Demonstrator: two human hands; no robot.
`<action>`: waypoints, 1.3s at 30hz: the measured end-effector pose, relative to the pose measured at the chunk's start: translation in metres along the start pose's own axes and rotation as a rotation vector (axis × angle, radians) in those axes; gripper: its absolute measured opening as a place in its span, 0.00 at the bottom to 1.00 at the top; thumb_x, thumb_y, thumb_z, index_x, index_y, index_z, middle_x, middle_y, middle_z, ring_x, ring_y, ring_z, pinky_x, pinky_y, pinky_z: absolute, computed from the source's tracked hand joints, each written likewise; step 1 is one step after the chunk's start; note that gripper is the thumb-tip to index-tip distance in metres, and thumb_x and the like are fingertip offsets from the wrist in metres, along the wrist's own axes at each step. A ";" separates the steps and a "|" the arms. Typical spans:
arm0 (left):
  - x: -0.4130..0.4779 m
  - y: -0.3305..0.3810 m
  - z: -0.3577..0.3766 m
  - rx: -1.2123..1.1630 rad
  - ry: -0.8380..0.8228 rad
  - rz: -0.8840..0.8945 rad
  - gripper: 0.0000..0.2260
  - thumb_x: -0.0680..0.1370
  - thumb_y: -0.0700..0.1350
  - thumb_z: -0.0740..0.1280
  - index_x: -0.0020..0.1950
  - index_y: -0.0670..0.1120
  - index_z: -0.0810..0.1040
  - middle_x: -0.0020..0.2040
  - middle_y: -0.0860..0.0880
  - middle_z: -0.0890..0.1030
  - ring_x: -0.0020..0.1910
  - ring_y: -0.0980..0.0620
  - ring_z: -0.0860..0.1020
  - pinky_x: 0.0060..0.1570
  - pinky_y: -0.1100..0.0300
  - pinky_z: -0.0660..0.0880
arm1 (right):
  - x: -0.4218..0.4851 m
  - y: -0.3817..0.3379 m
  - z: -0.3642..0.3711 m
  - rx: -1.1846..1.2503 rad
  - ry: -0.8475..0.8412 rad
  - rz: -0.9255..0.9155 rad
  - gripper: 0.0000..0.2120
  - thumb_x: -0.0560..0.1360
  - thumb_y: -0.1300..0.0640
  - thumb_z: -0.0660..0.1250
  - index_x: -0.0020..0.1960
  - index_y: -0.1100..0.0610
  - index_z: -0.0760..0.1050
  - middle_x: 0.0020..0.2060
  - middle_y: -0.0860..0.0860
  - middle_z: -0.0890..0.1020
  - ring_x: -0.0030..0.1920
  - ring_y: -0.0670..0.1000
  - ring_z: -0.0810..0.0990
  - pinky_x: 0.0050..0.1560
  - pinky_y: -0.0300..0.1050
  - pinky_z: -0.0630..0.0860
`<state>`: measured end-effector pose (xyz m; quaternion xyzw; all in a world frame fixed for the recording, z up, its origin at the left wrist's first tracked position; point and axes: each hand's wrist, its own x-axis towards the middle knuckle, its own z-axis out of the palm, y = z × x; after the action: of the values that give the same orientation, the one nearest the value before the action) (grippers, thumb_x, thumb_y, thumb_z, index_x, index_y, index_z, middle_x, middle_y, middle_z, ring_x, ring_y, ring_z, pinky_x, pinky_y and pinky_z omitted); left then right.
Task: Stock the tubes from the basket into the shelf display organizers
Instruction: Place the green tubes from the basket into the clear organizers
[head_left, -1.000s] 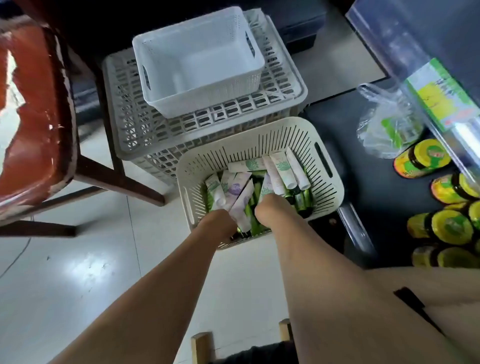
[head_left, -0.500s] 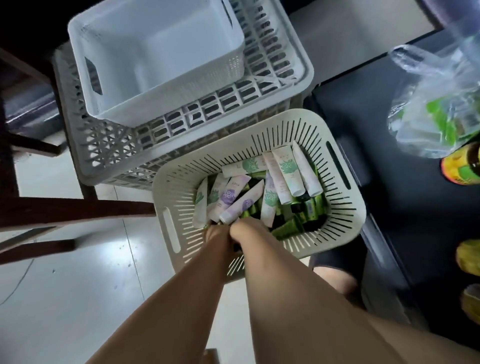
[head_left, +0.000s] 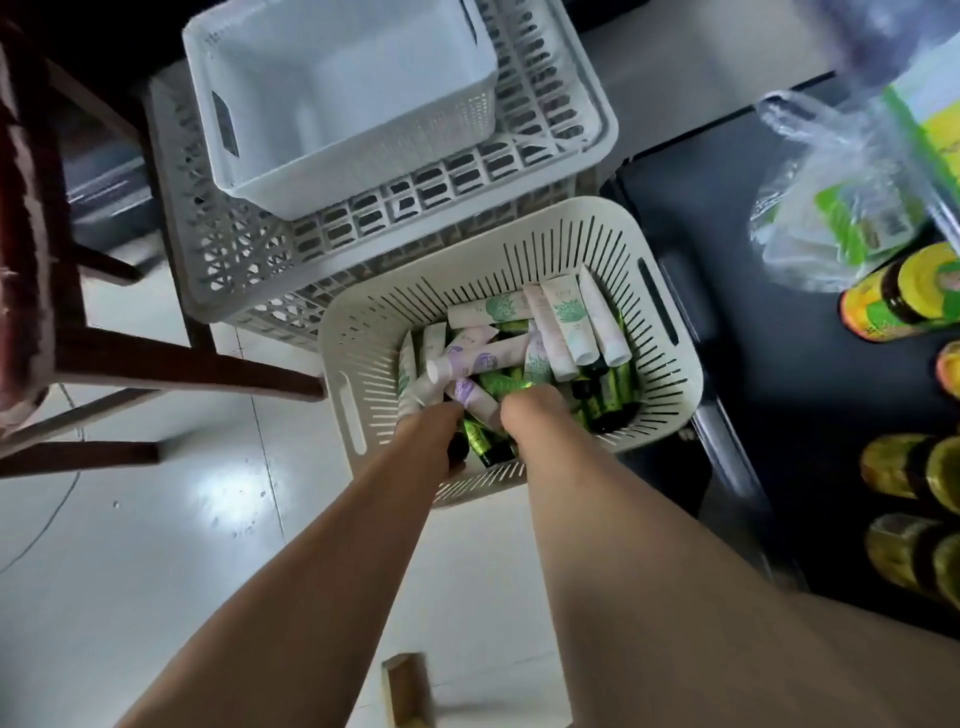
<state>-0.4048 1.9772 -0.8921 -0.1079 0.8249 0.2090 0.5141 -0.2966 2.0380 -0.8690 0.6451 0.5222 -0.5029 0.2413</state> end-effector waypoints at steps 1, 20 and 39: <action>-0.006 0.000 -0.005 0.022 0.007 0.033 0.15 0.70 0.42 0.71 0.55 0.44 0.77 0.38 0.43 0.78 0.31 0.46 0.77 0.31 0.55 0.80 | -0.008 0.003 -0.004 0.025 0.093 -0.005 0.14 0.82 0.58 0.63 0.65 0.64 0.75 0.61 0.58 0.79 0.62 0.58 0.79 0.61 0.47 0.78; -0.214 0.039 -0.131 -0.693 -0.444 0.777 0.17 0.72 0.28 0.73 0.59 0.38 0.78 0.48 0.41 0.83 0.49 0.46 0.84 0.51 0.57 0.82 | -0.229 0.026 -0.098 1.369 0.574 -0.664 0.10 0.75 0.53 0.74 0.46 0.59 0.79 0.42 0.57 0.86 0.42 0.55 0.88 0.42 0.49 0.83; -0.439 -0.032 -0.012 -0.090 -1.161 1.299 0.16 0.65 0.32 0.74 0.51 0.36 0.78 0.40 0.42 0.81 0.35 0.48 0.80 0.37 0.60 0.75 | -0.424 0.203 -0.109 1.563 0.995 -0.960 0.04 0.78 0.60 0.72 0.45 0.58 0.78 0.41 0.58 0.82 0.43 0.55 0.81 0.53 0.49 0.82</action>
<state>-0.2049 1.9275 -0.5024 0.4871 0.3215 0.5151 0.6277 -0.0457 1.8777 -0.4896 0.4804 0.2932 -0.4211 -0.7113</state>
